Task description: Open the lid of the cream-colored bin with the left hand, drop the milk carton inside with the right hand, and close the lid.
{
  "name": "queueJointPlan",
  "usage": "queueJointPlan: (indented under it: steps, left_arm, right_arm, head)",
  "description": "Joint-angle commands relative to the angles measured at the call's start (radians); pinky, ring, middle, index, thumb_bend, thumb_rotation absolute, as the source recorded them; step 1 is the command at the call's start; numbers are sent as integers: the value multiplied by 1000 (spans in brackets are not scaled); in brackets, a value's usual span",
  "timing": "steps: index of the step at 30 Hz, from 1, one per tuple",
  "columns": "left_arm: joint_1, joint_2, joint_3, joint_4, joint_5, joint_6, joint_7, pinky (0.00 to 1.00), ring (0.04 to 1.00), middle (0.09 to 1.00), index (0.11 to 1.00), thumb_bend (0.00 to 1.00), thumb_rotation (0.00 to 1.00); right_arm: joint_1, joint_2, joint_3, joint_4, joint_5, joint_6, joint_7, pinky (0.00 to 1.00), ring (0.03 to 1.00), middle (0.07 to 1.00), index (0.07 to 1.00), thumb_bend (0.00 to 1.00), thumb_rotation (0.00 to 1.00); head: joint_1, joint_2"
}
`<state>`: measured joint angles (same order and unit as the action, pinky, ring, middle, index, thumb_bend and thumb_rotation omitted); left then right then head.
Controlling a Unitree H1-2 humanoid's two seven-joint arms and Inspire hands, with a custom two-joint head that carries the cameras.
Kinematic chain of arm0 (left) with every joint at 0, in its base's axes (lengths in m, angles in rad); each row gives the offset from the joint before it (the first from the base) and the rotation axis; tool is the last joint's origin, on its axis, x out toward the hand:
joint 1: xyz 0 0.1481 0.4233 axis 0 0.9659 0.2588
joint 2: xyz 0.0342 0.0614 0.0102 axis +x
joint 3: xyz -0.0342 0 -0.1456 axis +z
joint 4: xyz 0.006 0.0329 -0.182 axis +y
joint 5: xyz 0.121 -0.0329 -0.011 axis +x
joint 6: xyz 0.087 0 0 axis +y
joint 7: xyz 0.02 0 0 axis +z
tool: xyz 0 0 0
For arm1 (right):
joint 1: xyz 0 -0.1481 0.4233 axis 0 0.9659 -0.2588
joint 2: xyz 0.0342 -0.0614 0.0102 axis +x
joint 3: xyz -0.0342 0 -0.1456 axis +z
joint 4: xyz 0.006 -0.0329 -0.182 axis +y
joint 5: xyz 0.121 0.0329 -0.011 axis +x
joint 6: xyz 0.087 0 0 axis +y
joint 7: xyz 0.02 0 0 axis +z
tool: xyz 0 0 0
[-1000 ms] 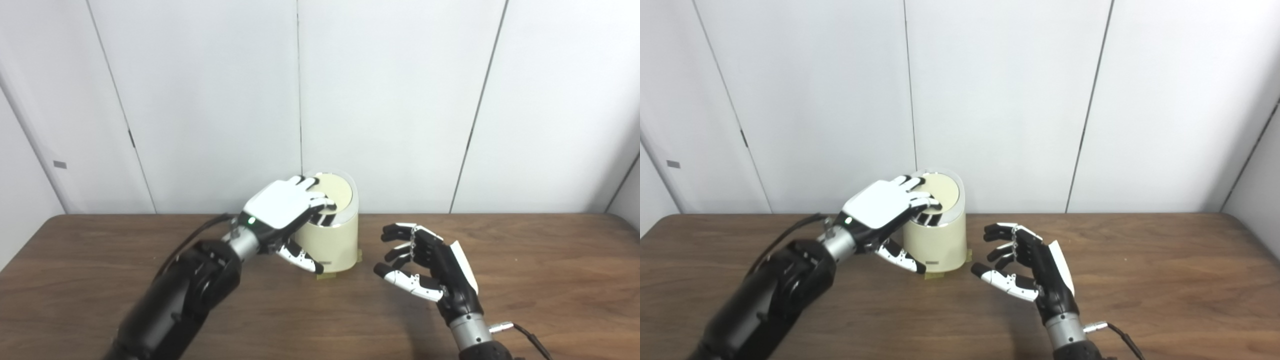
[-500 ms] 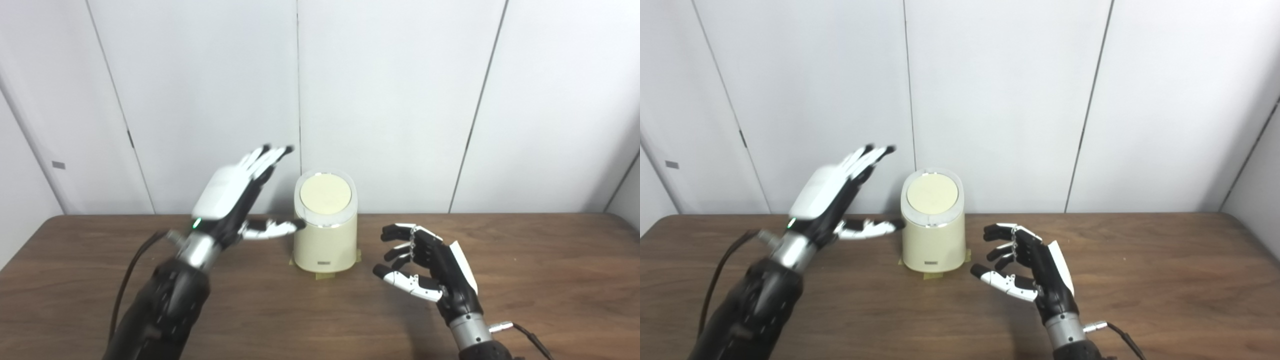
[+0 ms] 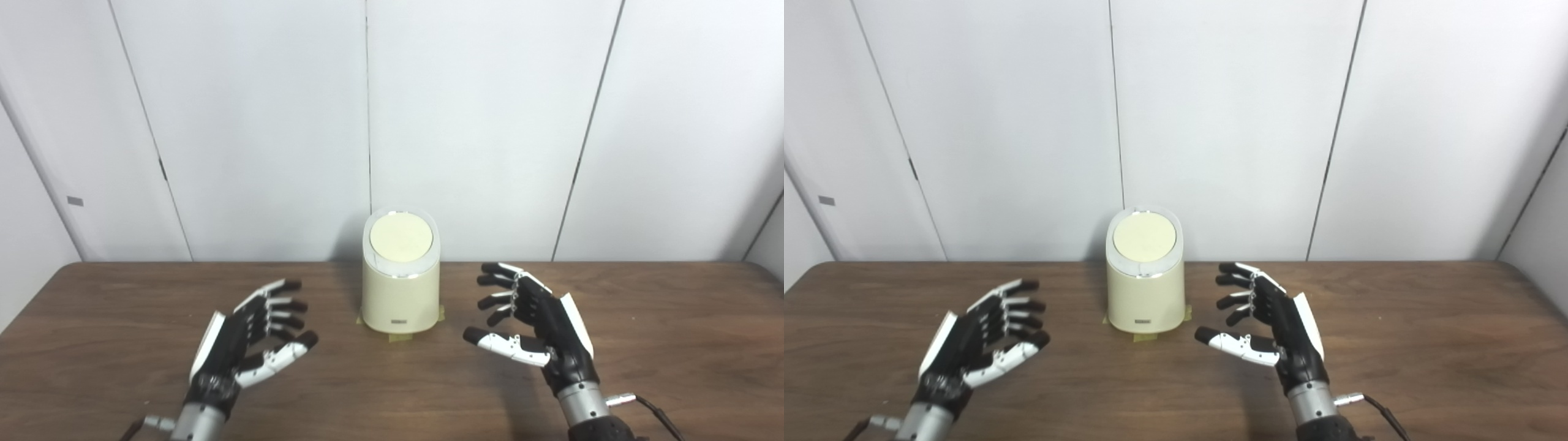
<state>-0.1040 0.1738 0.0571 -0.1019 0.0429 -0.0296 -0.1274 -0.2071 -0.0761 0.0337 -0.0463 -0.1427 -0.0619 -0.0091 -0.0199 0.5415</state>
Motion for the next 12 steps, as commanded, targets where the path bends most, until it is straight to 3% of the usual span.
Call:
queueJointPlan:
  steps: [1, 5, 12]
  left_arm:
    - [-32, 3, 6, -18, -31, -54, 2, 565, 667, 733, 781, 712, 290]
    - [-22, 10, 3, -15, -41, -58, -4, 604, 708, 769, 807, 729, 323]
    - [-24, 18, -2, 11, -40, -49, -5, 634, 734, 799, 840, 743, 307]
  right_arm:
    - [-18, -3, -3, -37, 12, -32, 5, 533, 703, 784, 793, 746, 246]
    - [-12, -7, -1, -51, 15, -13, 14, 622, 752, 825, 805, 778, 268]
    - [-10, -18, 10, -76, 24, 18, 45, 649, 775, 852, 835, 791, 272]
  head:
    - [5, 4]
    - [6, 7]
    - [-7, 16]
